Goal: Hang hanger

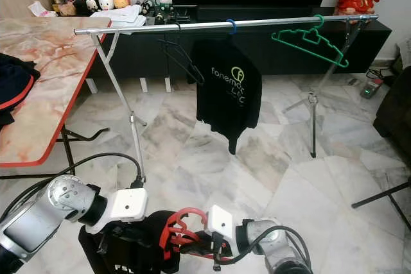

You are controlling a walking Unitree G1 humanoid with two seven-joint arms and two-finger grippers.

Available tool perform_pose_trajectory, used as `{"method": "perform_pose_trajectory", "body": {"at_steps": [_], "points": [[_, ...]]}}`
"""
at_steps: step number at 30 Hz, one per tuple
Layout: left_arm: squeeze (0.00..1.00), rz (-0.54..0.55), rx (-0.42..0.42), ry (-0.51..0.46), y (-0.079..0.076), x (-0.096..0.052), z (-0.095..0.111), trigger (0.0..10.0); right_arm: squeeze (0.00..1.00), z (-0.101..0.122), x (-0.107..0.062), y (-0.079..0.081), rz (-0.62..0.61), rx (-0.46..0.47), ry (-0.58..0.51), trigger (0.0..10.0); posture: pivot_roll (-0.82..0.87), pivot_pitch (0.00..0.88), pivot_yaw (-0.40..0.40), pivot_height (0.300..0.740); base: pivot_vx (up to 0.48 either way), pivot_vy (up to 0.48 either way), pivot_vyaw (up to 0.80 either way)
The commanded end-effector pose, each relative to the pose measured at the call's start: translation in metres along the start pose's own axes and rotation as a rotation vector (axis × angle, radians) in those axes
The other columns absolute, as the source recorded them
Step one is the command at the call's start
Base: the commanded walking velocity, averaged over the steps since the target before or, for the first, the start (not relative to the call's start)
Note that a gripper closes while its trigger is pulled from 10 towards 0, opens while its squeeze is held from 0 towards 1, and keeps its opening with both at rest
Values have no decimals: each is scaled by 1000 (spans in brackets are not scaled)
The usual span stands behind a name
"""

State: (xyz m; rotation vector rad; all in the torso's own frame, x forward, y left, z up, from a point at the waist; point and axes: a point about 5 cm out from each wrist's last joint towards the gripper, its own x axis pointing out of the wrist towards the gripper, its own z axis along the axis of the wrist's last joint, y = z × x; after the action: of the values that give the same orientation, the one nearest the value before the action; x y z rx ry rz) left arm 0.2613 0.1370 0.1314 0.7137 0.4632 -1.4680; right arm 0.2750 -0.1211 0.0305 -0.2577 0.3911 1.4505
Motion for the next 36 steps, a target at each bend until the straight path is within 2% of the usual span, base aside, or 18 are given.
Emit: {"method": "perform_pose_trajectory", "body": {"at_steps": [1, 3, 4, 5, 6, 9, 11, 13, 14, 16, 17, 20, 26, 32, 36], "points": [[1000, -25, 11, -75, -3, 3, 9, 10000, 0, 9, -4, -9, -92, -3, -66, 0, 98, 93, 0, 740, 0, 0, 0], [1000, -9, -7, -98, -1, 3, 10, 10000, 0, 10, -4, -10, -96, -3, -70, 0, 98, 93, 0, 740, 0, 0, 0], [424, 2, -41, -148, -2, 4, 11, 10000, 0, 9, -5, -9, -97, 1, -73, 0, 94, 88, 0, 740, 0, 0, 0], [424, 2, -49, -159, -3, 4, 10, 10000, 0, 8, -5, -9, -96, 2, -73, 0, 94, 88, 0, 740, 0, 0, 0], [0, 3, -62, -184, -4, 5, 11, 10000, 0, 8, -5, -8, -96, 3, -72, 0, 95, 87, 0, 740, 0, 0, 0], [0, 5, -73, -209, -4, 6, 12, 10000, 0, 7, -5, -8, -95, 4, -72, 0, 95, 88, 0, 740, 0, 0, 0], [0, 12, -121, -258, -6, 10, 11, 9647, 0, 6, -5, -7, -100, 8, -73, 0, 95, 86, -2, 740, 0, 0, 0], [0, 13, -128, -263, -6, 11, 11, 9647, 0, 6, -6, -7, -101, 9, -73, 0, 95, 86, -2, 740, 0, 0, 0], [0, 18, -140, -268, -6, 12, 9, 2863, 0, 6, -6, -8, -103, 9, -73, 0, 95, 86, -2, 740, 0, 0, 0], [0, 25, -153, -275, -6, 14, 8, 2863, 0, 6, -6, -8, -104, 10, -74, 0, 95, 86, -2, 740, 0, 0, 0], [0, 29, -164, -285, -6, 16, 8, 0, 0, 6, -6, -8, -106, 12, -78, 0, 92, 91, -3, 740, 0, 0, 0], [0, 31, -172, -293, -6, 17, 8, 0, 0, 7, -6, -8, -107, 14, -81, 0, 92, 91, -3, 740, 0, 0, 0], [0, 60, -287, -418, -12, 31, 12, 0, 0, 4, 2, -3, -104, 45, -111, 0, 101, 97, -10, 740, 0, 0, 0], [0, 92, -336, -470, -12, 30, 10, 0, 0, 3, 2, -2, -101, 55, -117, 0, 101, 98, -12, 740, 0, 0, 0], [0, 124, -397, -541, -11, 28, 10, 0, 0, 1, 2, 0, -93, 66, -114, 0, 101, 99, -15, 740, 0, 0, 0]]}}
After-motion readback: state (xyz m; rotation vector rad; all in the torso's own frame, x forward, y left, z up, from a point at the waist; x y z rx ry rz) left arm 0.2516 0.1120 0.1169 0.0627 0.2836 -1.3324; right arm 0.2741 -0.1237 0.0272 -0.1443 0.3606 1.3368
